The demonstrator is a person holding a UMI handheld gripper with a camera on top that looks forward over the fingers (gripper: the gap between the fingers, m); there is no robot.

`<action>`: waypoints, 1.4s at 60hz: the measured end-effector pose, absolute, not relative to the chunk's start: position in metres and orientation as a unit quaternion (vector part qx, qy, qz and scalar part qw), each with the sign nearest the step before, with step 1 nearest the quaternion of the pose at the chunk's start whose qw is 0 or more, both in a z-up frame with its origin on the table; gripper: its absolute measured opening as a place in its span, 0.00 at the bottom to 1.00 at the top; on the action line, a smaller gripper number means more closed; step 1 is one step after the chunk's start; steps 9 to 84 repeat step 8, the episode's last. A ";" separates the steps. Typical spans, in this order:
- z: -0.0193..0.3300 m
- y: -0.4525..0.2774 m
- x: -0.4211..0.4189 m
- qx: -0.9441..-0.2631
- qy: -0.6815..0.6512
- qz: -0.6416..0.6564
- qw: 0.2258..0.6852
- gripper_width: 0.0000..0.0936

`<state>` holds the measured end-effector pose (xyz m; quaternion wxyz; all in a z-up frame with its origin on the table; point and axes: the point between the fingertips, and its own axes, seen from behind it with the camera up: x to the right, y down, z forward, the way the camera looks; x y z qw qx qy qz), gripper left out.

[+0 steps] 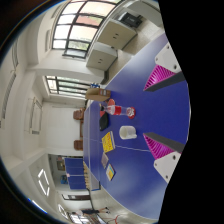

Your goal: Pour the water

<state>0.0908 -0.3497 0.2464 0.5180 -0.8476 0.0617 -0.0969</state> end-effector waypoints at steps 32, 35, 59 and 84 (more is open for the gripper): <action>0.245 -0.365 0.084 -0.851 0.057 -0.096 0.514 0.91; 0.245 -0.365 0.084 -0.851 0.057 -0.096 0.514 0.91; 0.245 -0.365 0.084 -0.851 0.057 -0.096 0.514 0.91; 0.245 -0.365 0.084 -0.851 0.057 -0.096 0.514 0.91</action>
